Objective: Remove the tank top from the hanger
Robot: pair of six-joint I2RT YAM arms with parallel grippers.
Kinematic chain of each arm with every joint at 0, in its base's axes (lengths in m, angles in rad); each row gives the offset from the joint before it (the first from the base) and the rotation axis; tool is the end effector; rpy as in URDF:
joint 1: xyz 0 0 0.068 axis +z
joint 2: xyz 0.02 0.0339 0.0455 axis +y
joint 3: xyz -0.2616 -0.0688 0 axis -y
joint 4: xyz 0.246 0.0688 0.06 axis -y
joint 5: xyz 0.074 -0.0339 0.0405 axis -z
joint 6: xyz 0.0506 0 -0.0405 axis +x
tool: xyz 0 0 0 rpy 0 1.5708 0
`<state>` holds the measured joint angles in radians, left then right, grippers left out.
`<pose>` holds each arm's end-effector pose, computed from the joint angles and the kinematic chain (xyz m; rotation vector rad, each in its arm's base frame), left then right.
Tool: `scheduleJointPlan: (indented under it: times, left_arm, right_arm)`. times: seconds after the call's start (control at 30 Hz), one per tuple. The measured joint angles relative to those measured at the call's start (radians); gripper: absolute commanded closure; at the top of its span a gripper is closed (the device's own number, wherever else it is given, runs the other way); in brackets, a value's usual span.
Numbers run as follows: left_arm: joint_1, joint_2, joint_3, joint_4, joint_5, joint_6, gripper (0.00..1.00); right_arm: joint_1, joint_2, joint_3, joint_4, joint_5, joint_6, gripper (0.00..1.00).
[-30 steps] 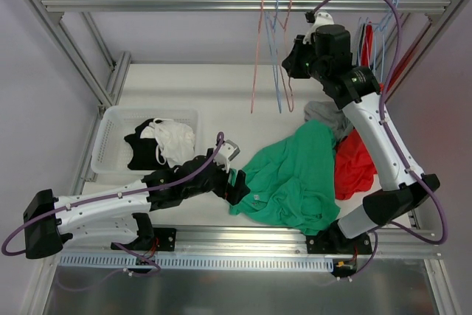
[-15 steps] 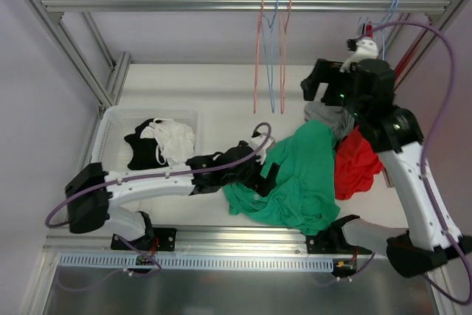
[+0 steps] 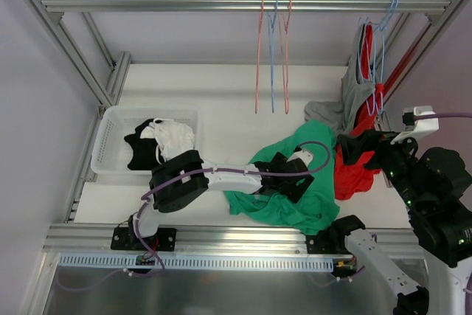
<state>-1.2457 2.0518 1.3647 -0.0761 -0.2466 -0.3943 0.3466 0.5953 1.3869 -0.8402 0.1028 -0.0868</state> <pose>0.1581 -0.4303 0.1507 0.8627 2.2060 -0.5390 0.0561 0.0147 0.4713 -0.2705 1.5977 0.1171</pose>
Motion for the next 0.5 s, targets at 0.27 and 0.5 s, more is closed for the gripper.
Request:
scheduleJointPlan:
  times: [0.27, 0.5]
  left_arm:
    - [-0.045, 0.027, 0.023, -0.031, -0.143, -0.077, 1.0]
    - [-0.042, -0.268, -0.241, -0.182, -0.346, -0.154, 1.0]
  right_arm:
    - [0.0, -0.058, -0.017, -0.048, -0.067, -0.012, 0.0]
    - [0.0, -0.11, -0.017, -0.048, -0.074, -0.012, 0.01]
